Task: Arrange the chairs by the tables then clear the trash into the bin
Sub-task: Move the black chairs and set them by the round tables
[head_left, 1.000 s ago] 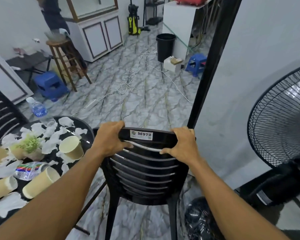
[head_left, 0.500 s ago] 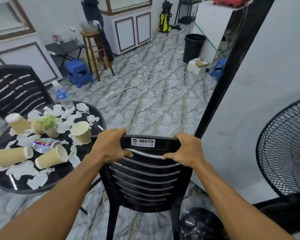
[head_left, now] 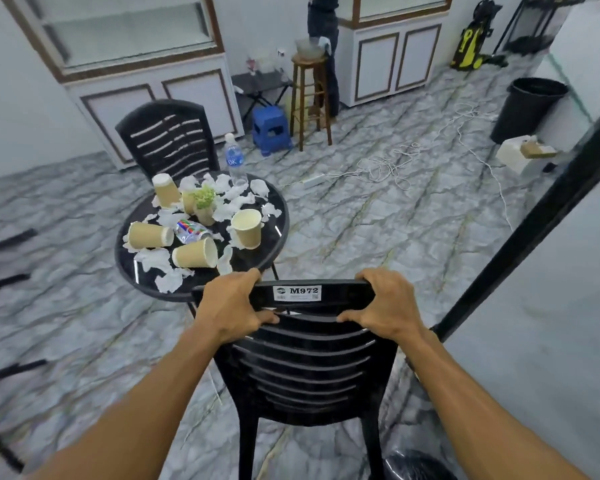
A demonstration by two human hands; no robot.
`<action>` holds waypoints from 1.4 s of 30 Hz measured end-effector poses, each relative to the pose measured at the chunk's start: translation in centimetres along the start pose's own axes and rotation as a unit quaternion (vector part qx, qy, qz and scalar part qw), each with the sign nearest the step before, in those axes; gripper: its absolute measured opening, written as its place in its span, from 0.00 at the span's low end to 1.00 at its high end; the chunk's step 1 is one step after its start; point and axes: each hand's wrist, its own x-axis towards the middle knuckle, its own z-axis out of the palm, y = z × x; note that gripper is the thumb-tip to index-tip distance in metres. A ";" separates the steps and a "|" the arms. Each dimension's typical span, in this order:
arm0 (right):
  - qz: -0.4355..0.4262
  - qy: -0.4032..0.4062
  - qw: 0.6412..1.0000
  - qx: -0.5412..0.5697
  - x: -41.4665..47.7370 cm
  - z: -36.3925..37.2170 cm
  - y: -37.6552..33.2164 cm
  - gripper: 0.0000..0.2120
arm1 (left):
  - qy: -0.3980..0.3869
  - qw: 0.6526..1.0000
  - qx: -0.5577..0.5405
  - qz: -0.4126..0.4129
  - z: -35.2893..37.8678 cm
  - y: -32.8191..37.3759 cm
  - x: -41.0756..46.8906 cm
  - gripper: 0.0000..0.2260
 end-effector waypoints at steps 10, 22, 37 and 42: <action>-0.050 -0.030 0.998 0.027 5.4 0.6 -1.5 0.30 | -0.016 0.999 0.043 -0.023 -2.0 -2.4 0.8 0.27; -0.147 -0.053 0.987 0.048 7.5 6.7 -6.2 0.30 | 0.053 0.996 0.023 -0.071 -0.6 -8.3 -4.8 0.22; -0.244 0.032 0.966 0.075 4.8 9.4 -4.4 0.29 | 0.195 0.980 0.041 0.012 3.0 -8.7 -9.2 0.19; -0.252 0.010 0.967 0.038 -0.2 11.7 -0.2 0.25 | 0.169 0.984 0.052 0.002 8.1 -5.8 -13.0 0.18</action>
